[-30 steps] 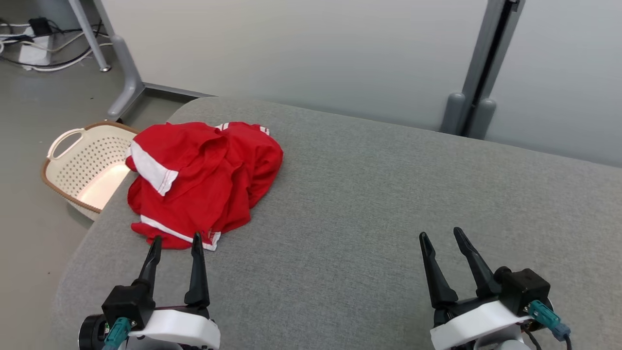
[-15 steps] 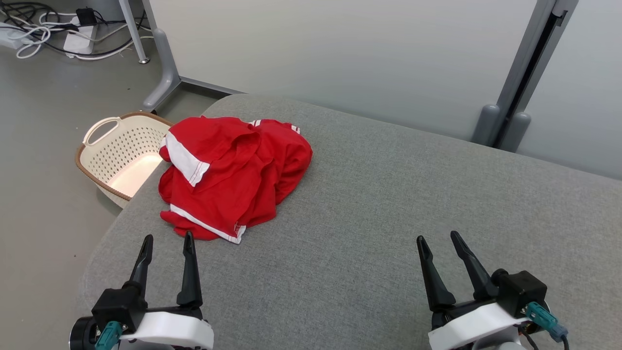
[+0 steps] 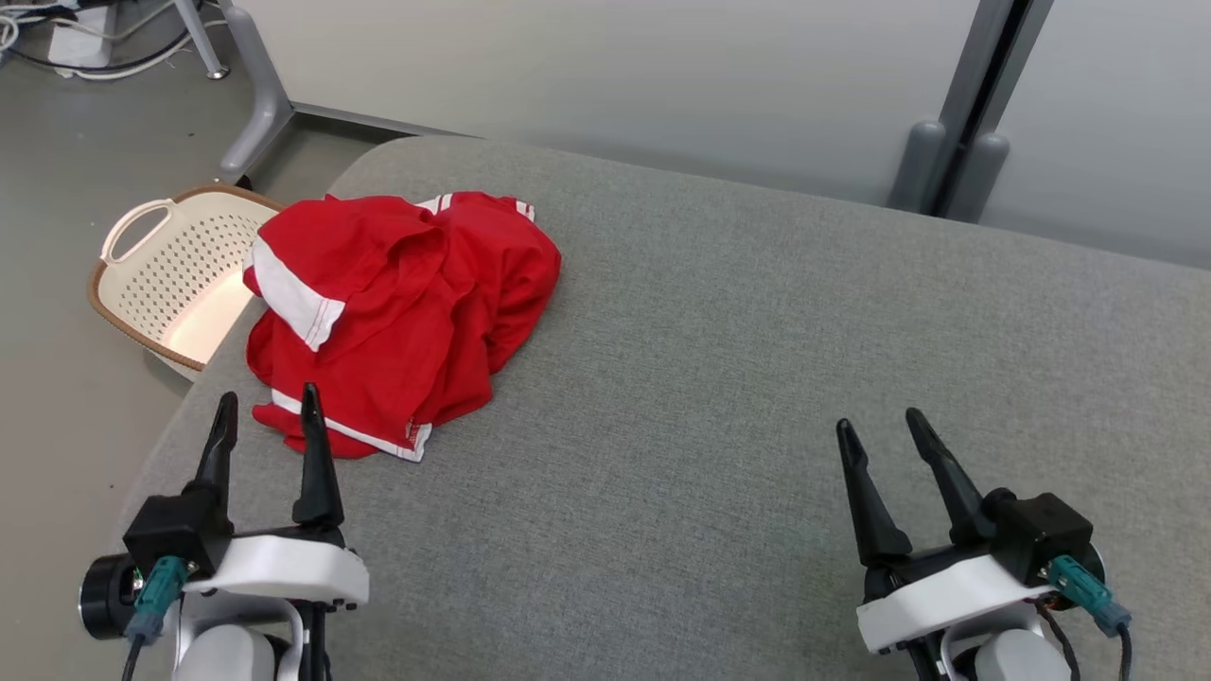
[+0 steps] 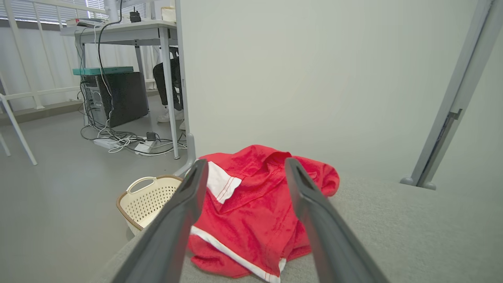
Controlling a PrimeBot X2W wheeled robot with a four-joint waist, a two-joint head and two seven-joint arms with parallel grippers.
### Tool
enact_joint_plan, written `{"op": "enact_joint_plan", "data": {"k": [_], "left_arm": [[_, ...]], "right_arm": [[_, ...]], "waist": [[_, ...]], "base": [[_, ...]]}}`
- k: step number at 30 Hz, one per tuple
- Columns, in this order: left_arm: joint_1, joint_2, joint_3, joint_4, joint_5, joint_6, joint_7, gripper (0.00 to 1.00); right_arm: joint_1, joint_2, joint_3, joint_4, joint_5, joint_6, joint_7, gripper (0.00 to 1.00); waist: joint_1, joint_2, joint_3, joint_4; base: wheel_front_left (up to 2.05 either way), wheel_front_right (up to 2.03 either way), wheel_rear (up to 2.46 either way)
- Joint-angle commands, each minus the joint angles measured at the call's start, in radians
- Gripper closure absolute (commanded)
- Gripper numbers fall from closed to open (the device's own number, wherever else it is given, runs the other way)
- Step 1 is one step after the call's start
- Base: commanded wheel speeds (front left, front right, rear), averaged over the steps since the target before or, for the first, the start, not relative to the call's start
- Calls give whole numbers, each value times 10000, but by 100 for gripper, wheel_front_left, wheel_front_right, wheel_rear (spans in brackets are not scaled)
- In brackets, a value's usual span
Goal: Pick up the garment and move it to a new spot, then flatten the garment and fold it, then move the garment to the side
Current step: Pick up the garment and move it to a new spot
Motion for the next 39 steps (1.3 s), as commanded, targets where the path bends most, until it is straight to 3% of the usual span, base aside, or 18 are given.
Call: {"op": "enact_joint_plan", "data": {"k": [1,7,17,25,30,32,39], "left_arm": [[-343,65,175,273,148,-12,-5,0],[-2074,625,515,2651,288,-14,146,0],[-5157,2148,607,5705,95,-599,2036,0],[-6751,2825,611,7505,-189,-1018,3177,0],[-7264,3012,539,8293,-194,-1001,3350,0],[-7415,3054,533,8546,-220,-1003,3361,98],[-7526,2969,539,9000,-351,-1004,2711,100]], "right_arm": [[-141,-129,-81,-58,-54,29,-58,0],[-499,-398,-221,-221,-311,29,-60,0],[-870,-621,-243,-405,-358,28,-58,0],[-1108,-805,-340,-560,-440,28,-58,0],[-1251,-822,-327,-517,-379,28,-26,0],[-1246,-827,-324,-487,-344,28,-29,0],[-1220,-687,-609,-455,-567,29,-48,0]], "waist": [[0,-1,334,-231],[0,-1,1119,-706],[0,-1,2163,-1338],[0,-1,2801,-1638],[0,-1,3060,-1763],[0,-1,3088,-1797],[0,-1,2818,-1853]], "base": [[0,0,0],[0,0,0],[0,0,0],[0,0,0],[0,0,0],[0,0,0],[0,0,0]]}}
